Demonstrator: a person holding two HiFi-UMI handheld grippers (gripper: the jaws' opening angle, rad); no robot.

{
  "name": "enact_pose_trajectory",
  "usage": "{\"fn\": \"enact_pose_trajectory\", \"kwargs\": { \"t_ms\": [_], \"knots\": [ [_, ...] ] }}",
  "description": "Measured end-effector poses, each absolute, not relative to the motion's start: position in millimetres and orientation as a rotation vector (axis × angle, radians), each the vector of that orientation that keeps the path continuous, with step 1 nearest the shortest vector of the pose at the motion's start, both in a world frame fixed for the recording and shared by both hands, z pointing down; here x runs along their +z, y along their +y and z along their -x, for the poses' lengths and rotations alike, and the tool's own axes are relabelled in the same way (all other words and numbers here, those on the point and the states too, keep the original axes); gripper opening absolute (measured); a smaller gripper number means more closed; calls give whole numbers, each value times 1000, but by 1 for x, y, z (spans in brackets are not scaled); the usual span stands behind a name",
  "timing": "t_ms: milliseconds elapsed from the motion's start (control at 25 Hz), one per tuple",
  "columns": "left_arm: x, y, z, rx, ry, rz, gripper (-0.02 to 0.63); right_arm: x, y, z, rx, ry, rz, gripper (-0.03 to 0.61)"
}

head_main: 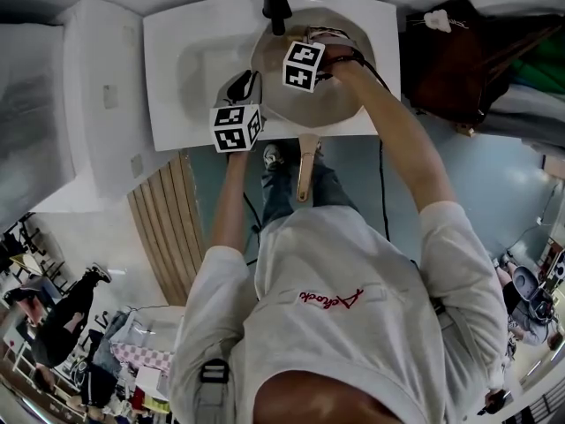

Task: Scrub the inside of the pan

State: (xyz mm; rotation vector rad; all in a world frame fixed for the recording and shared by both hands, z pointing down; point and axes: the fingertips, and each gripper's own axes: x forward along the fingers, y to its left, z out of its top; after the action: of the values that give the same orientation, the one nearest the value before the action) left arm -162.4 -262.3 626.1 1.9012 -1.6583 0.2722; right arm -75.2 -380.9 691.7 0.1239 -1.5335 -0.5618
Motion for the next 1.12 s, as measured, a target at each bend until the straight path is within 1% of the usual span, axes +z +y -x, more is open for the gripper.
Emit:
{"fn": "enact_pose_trajectory", "kwargs": {
  "t_ms": [600, 1120],
  "knots": [
    [627, -263, 163, 276, -1657, -1906, 66, 694, -388, 22, -539, -1487, -156, 67],
    [622, -263, 161, 260, -1664, -1918, 66, 702, -356, -14, -499, -1456, -137, 67]
  ]
}}
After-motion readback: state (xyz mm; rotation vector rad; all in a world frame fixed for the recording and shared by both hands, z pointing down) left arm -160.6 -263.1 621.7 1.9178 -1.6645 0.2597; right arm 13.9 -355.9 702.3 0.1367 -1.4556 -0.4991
